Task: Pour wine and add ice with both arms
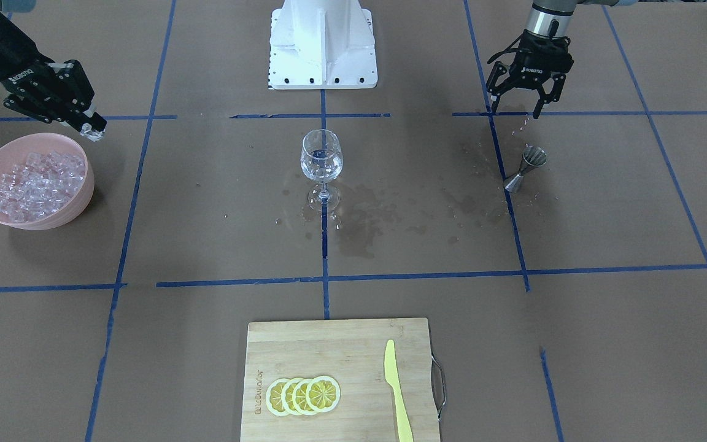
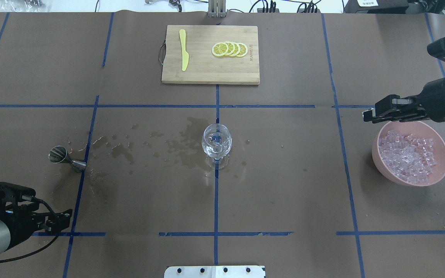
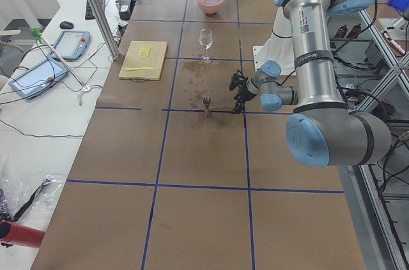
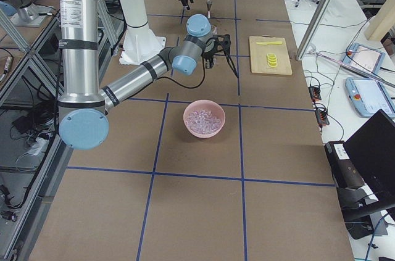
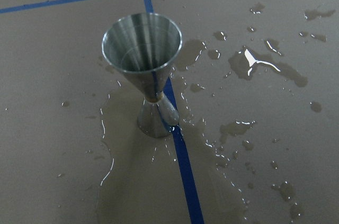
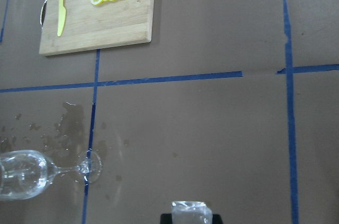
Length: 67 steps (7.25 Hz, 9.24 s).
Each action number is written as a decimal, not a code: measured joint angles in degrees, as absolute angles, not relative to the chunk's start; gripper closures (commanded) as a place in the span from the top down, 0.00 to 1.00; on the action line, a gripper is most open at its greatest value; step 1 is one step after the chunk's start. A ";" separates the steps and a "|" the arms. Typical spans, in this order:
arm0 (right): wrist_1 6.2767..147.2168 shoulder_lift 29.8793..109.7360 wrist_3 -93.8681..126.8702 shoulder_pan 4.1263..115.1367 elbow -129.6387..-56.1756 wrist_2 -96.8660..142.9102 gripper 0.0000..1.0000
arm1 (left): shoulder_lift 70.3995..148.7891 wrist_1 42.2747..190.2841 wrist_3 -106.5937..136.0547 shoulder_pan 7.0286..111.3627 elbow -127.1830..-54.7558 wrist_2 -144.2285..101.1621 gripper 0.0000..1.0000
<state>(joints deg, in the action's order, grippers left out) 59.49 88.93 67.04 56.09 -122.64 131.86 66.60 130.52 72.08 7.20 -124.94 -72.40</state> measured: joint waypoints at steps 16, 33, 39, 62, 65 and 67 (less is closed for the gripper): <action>78.40 59.12 76.36 32.63 -116.55 111.11 0.00 | 80.41 103.56 20.29 55.82 -126.17 -109.73 1.00; 78.35 52.93 76.32 30.81 -110.49 107.24 0.97 | 81.21 107.39 7.82 65.43 -117.40 -111.53 1.00; 88.57 53.41 75.48 39.50 -115.59 113.34 1.00 | 84.45 107.13 1.98 75.49 -109.36 -120.70 1.00; 83.73 86.50 -4.06 91.98 -83.01 136.55 1.00 | 86.68 90.70 2.29 91.05 -96.61 -136.57 1.00; 83.42 86.73 4.24 92.26 -87.48 136.20 1.00 | 86.68 90.82 2.42 91.05 -96.29 -136.60 1.00; 83.49 86.87 4.85 92.28 -87.94 136.15 1.00 | 86.68 90.94 2.46 91.05 -95.87 -136.66 1.00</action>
